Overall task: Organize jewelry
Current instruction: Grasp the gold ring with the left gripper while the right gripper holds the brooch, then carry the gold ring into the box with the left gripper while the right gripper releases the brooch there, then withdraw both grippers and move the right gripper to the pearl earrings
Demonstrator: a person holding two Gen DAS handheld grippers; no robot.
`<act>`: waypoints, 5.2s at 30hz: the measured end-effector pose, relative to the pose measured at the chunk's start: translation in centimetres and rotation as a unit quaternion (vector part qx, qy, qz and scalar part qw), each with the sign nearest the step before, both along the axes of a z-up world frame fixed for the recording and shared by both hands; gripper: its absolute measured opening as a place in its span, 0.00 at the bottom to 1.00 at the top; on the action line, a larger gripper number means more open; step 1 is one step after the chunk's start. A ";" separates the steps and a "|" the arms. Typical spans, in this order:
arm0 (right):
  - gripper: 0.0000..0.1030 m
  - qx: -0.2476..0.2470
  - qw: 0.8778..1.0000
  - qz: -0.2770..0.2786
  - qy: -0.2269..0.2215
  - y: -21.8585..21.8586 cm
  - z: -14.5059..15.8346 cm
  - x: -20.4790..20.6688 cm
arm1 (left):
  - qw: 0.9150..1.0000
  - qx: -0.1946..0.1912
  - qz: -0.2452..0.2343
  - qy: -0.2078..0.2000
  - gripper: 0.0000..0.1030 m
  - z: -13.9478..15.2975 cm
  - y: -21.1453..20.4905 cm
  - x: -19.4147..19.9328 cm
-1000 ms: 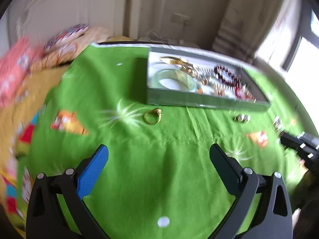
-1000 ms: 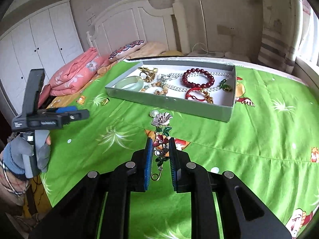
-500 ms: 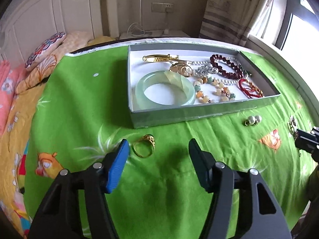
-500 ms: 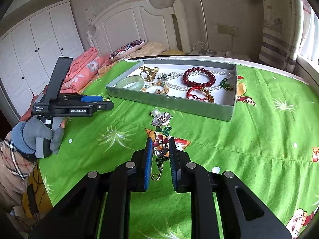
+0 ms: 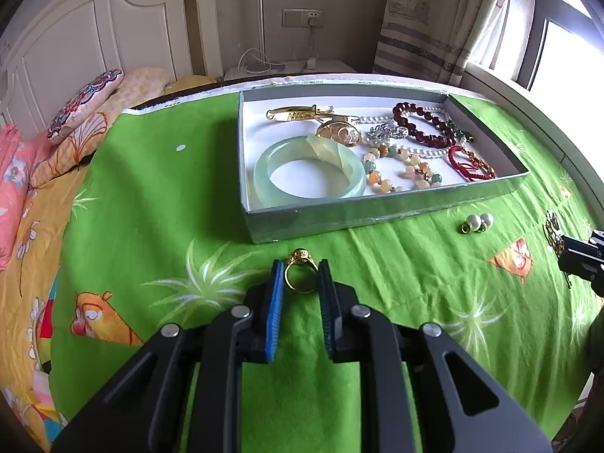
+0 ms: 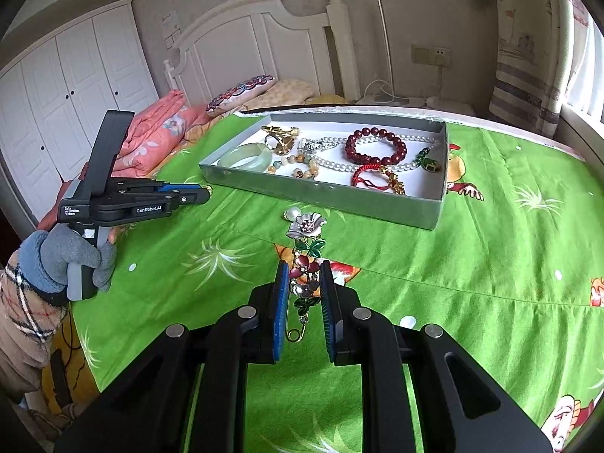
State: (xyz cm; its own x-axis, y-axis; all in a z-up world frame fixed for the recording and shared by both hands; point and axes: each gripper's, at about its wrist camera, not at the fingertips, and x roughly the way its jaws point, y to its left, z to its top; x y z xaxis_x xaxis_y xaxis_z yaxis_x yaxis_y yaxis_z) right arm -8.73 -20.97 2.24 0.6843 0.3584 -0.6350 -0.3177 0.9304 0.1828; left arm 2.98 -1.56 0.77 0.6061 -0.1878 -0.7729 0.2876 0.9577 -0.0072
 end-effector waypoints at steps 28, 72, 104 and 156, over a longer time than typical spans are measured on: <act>0.16 -0.005 1.000 0.000 0.004 0.2 -0.2 0.0 | 1.000 0.001 -0.031 0.000 0.53 0.5 -1.8 -1.5; 0.16 -0.012 1.000 0.013 0.006 1.5 2.4 10.2 | 0.996 -0.011 -0.082 -0.038 0.21 6.1 -8.3 7.1; 0.54 0.021 1.000 0.002 -0.002 -1.5 3.9 8.6 | 0.992 -0.002 0.022 -0.125 0.98 8.4 -6.5 8.2; 0.55 -0.110 0.992 0.014 0.056 4.9 -2.2 8.7 | 0.997 -0.034 0.063 0.003 0.98 -0.2 -2.7 -5.4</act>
State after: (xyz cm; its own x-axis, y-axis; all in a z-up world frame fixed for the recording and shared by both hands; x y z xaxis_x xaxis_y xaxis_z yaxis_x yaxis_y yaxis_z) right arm 0.00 -16.11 0.07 0.5964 0.2194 -0.7722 -0.3323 0.9431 0.0113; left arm -2.38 -4.25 0.54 0.6238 -0.1627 -0.7645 0.1641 0.9836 -0.0754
